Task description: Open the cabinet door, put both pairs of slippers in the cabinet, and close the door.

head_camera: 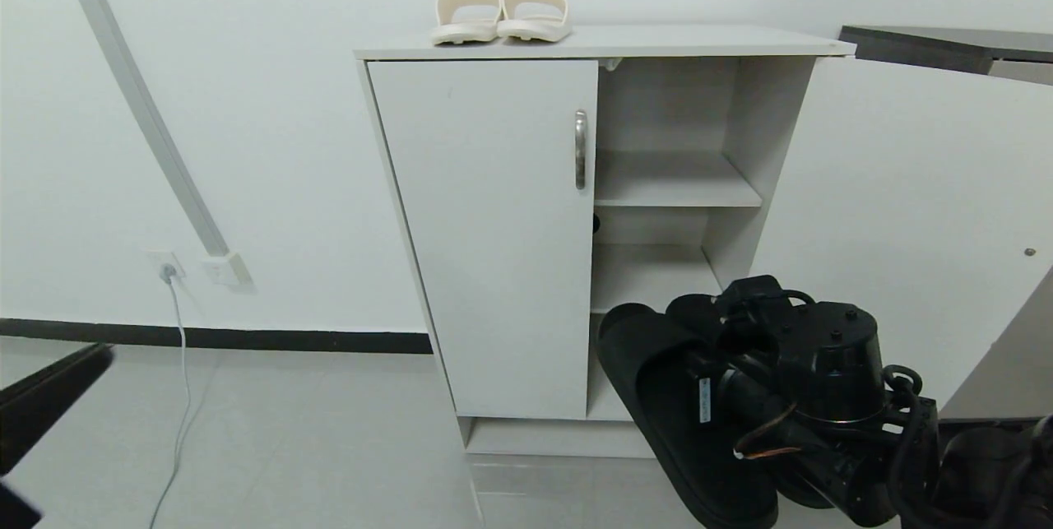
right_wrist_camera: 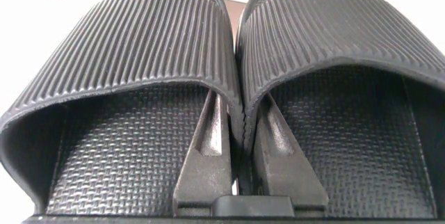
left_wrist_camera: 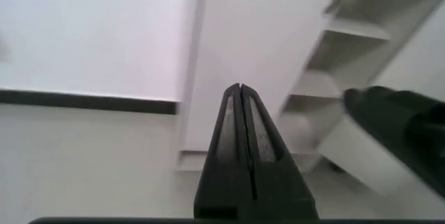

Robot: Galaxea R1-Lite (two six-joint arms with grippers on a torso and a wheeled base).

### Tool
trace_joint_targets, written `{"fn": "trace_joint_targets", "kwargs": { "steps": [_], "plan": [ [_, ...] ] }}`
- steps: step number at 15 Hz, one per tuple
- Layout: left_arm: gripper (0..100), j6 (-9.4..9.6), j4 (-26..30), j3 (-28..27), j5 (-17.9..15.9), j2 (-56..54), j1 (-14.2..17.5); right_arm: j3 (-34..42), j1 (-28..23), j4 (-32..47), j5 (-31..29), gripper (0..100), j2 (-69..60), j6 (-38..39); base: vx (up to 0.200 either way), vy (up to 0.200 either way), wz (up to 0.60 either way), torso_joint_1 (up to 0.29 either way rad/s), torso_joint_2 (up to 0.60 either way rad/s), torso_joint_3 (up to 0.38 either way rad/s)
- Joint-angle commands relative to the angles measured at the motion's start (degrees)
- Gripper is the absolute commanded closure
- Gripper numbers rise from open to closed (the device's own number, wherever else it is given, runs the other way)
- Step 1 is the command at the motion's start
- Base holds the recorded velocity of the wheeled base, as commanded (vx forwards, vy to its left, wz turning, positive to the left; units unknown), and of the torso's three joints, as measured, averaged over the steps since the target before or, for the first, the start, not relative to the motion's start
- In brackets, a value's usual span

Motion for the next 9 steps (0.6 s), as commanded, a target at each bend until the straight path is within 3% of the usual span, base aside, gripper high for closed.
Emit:
{"fn": "trace_joint_targets", "kwargs": {
  "steps": [1,3,6,9],
  "plan": [
    [100,2.16,12.21,2.16,1.46,-20.51,8.88,-0.12,0.12,0.0,-0.01,100,0.18,-0.05,0.0,0.0,0.0,0.0,0.0,0.0],
    [100,5.94,15.55,3.83,1.64,-26.66,10.46,-0.12,0.21,0.0,-0.28,100,0.18,-0.14,0.0,0.0,0.0,0.0,0.0,0.0],
    [100,6.9,15.99,9.63,1.02,-33.43,18.02,0.06,0.47,0.0,-0.36,100,0.18,-0.14,0.0,0.0,0.0,0.0,0.0,0.0],
    [100,8.49,15.72,16.05,0.06,-38.0,17.4,0.15,0.82,-0.09,-0.54,100,0.18,-0.14,0.0,0.0,0.0,0.0,0.0,0.0]
  ]
}}
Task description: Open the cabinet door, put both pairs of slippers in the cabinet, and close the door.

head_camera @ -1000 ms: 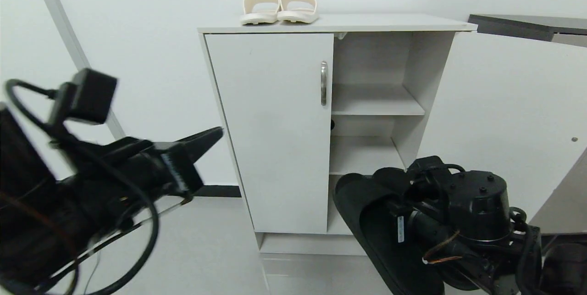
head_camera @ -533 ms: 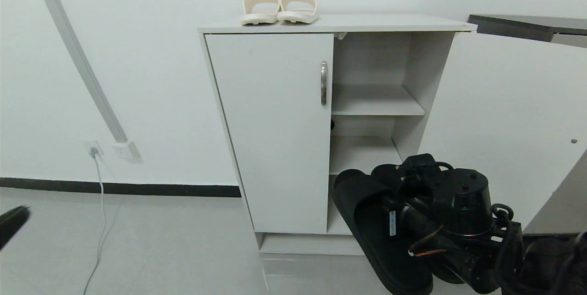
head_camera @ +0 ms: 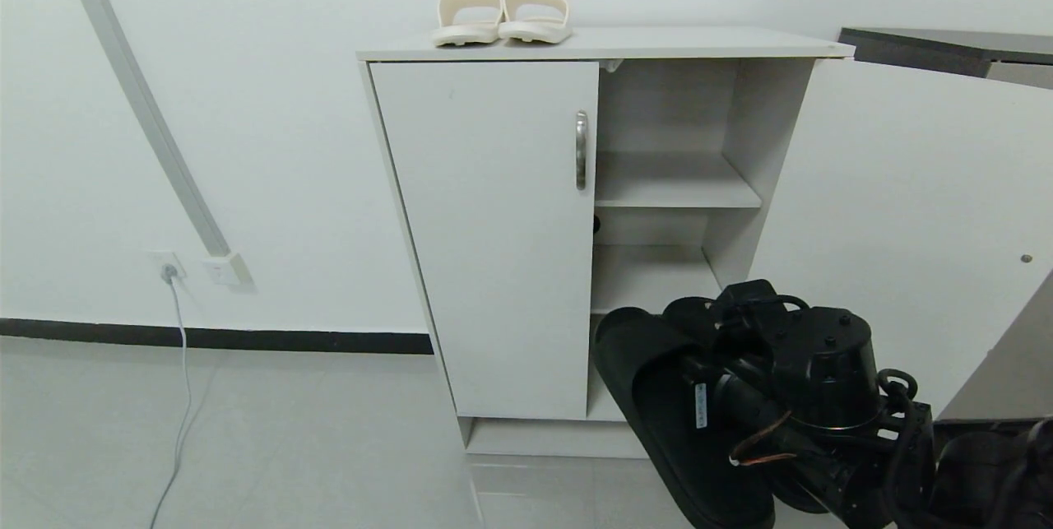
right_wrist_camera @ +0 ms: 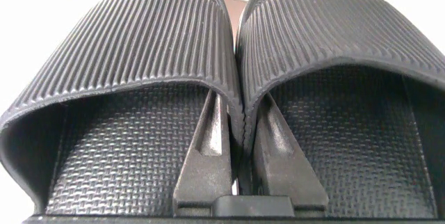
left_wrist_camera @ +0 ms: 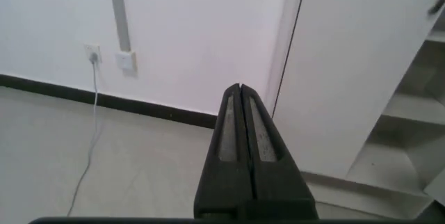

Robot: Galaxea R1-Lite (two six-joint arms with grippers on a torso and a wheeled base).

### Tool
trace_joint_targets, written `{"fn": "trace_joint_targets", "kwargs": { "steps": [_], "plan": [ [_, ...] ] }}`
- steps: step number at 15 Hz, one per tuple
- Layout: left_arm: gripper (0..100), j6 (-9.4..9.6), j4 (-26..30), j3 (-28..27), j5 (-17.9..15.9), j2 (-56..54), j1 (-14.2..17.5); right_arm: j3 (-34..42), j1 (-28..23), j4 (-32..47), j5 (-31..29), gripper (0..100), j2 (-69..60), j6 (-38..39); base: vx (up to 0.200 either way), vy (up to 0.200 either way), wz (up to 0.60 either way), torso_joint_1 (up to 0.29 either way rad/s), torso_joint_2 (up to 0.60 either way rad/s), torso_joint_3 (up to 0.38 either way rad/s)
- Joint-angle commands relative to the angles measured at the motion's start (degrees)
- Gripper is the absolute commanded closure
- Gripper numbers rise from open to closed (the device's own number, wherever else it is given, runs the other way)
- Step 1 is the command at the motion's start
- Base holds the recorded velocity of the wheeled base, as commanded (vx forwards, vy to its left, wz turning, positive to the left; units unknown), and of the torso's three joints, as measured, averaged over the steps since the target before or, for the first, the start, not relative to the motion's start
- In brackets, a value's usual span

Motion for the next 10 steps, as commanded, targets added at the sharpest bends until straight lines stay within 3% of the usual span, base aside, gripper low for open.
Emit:
{"fn": "trace_joint_targets", "kwargs": {
  "steps": [1,2,3,5,8,10],
  "plan": [
    [100,0.24,-1.17,4.75,-2.49,-4.66,0.26,0.02,0.23,-0.07,0.04,100,-0.1,-0.1,0.0,0.0,0.0,0.0,0.0,0.0],
    [100,0.24,-1.43,5.01,-2.76,-4.66,0.18,0.02,0.23,-0.07,-0.05,100,-0.1,-0.1,0.0,0.0,0.0,0.0,0.0,0.0],
    [100,0.95,-4.68,8.27,-6.36,-4.66,0.18,0.02,0.23,-0.07,-0.05,100,-0.18,-0.18,0.0,0.0,0.0,0.0,0.0,0.0],
    [100,1.39,-2.84,8.27,-9.7,-4.66,0.18,0.02,0.23,-0.07,-0.05,100,-0.18,-0.27,0.0,0.0,0.0,0.0,0.0,0.0],
    [100,3.85,-2.84,8.27,-17.96,-4.66,0.18,-0.06,0.75,-0.07,-0.05,100,-0.18,-0.27,0.0,0.0,0.0,0.0,0.0,0.0],
    [100,2.97,-2.57,8.0,-19.37,-4.66,0.18,-0.06,1.28,-0.07,-0.05,100,-0.18,-0.27,0.0,0.0,0.0,0.0,0.0,0.0]
  ]
}}
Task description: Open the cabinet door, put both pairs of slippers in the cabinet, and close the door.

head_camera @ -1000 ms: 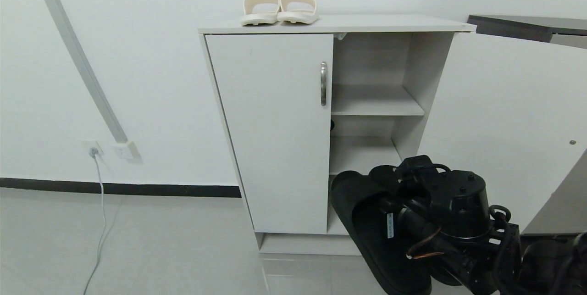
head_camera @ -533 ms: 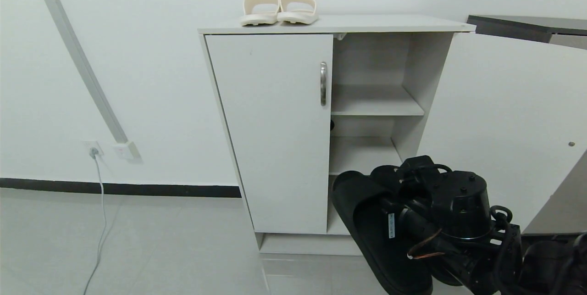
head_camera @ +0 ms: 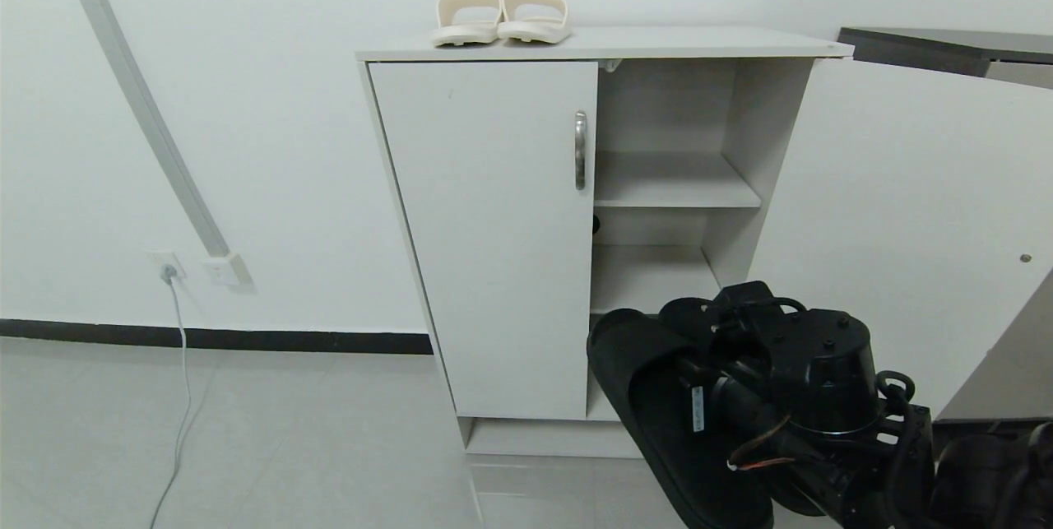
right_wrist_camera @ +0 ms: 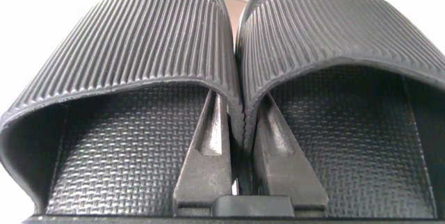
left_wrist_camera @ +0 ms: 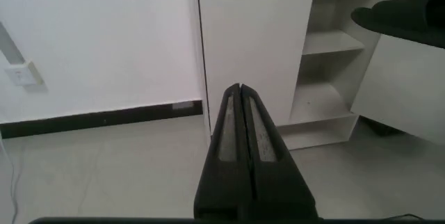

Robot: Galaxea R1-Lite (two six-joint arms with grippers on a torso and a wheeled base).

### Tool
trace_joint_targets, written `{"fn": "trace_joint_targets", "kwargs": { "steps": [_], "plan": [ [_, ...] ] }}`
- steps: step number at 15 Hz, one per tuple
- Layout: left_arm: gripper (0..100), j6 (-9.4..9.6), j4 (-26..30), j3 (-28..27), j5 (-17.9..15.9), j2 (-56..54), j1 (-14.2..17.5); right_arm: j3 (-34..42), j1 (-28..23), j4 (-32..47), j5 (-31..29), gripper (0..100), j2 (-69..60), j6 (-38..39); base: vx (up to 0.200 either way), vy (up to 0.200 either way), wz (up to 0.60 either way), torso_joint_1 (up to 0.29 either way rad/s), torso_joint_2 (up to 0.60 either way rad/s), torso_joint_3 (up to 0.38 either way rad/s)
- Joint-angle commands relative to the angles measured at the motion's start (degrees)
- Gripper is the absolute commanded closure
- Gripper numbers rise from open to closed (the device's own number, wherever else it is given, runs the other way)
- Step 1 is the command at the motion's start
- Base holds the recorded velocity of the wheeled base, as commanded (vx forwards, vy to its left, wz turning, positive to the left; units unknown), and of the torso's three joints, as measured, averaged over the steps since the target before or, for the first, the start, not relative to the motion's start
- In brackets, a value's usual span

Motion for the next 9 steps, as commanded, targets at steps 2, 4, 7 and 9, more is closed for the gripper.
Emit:
{"fn": "trace_joint_targets", "kwargs": {
  "steps": [2,4,7,9],
  "plan": [
    [100,3.95,0.27,0.05,8.2,0.13,0.04,0.0,0.87,-0.02,0.01,100,0.03,0.01,0.0,0.0,0.0,0.0,0.0,0.0],
    [100,2.2,0.1,0.13,7.67,0.13,0.04,0.09,1.49,-0.2,0.01,100,0.03,0.01,0.0,0.0,0.0,0.0,0.0,0.0],
    [100,-2.64,3.44,-0.04,16.02,0.13,0.04,-0.18,1.67,-1.51,-1.92,100,0.03,-0.08,0.0,0.0,0.0,0.0,0.0,0.0],
    [100,-1.93,2.56,0.13,9.69,0.13,0.04,-0.97,1.67,-1.69,-2.36,100,0.82,-1.13,0.0,0.0,0.0,0.0,0.0,0.0]
  ]
}}
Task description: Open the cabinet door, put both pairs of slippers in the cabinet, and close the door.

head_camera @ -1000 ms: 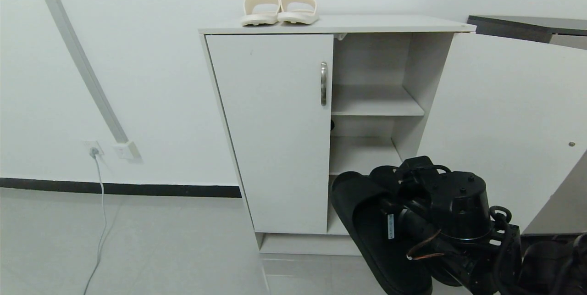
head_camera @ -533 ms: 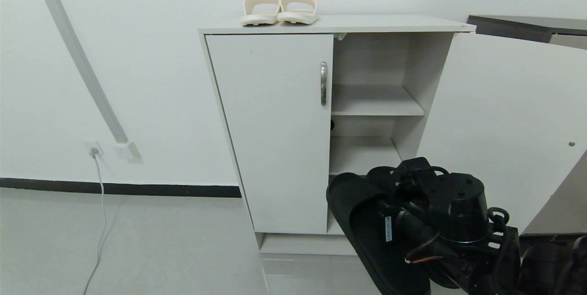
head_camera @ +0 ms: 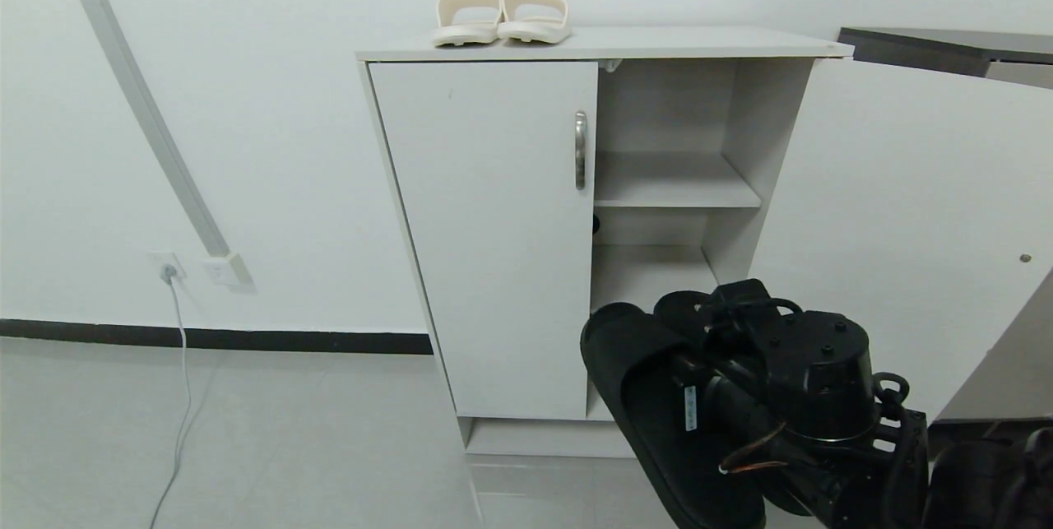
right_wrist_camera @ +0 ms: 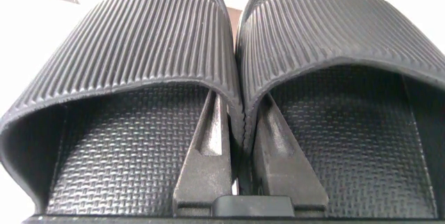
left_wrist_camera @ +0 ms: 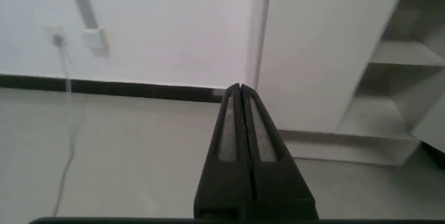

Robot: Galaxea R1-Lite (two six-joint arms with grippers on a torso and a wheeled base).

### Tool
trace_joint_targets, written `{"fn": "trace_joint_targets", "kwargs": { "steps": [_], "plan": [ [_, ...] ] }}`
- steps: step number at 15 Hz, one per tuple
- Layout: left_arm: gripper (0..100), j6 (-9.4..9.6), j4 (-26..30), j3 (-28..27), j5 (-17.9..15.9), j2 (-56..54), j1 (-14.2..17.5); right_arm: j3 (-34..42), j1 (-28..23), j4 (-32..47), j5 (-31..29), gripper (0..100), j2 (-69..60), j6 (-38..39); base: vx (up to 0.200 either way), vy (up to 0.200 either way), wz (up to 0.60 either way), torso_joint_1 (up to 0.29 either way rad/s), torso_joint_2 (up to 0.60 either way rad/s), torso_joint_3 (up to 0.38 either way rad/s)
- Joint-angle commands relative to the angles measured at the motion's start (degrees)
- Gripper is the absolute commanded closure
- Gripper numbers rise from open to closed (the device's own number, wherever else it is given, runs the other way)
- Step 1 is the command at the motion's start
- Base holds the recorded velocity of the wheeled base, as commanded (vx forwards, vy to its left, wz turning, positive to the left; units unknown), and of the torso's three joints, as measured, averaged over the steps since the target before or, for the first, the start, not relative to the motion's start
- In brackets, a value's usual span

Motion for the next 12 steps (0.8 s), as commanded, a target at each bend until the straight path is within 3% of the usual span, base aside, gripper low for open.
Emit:
{"fn": "trace_joint_targets", "kwargs": {
  "steps": [1,2,4,6,11,12],
  "plan": [
    [100,0.2,0.13,0.02,-3.61,0.16,-0.01,-1.3,0.02,0.02,-0.19,100,1.13,-0.22,0.0,0.0,0.0,0.0,0.0,0.0],
    [100,0.29,0.13,0.02,-3.26,0.16,-0.01,-2.35,-0.16,0.02,-0.63,100,1.83,-0.13,0.0,0.0,0.0,0.0,0.0,0.0],
    [100,-0.67,0.13,0.02,-2.82,0.16,-0.01,-8.86,-1.21,0.02,-7.57,100,7.02,0.3,0.0,0.0,0.0,0.0,0.0,0.0],
    [100,-0.5,0.13,0.02,-3.0,0.16,-0.01,-15.62,-2.53,0.19,-19.17,100,13.17,1.71,0.0,0.0,0.0,0.0,0.0,0.0],
    [100,-0.5,0.13,0.02,-2.91,0.16,-0.01,-16.68,-2.62,0.1,-20.31,100,14.4,2.94,0.0,0.0,0.0,0.0,0.0,0.0],
    [100,-0.59,0.13,0.02,-2.91,0.16,-0.01,-16.68,-2.62,0.1,-20.31,100,14.4,2.94,0.0,-0.2,0.0,0.002,0.0,0.002]
  ]
}}
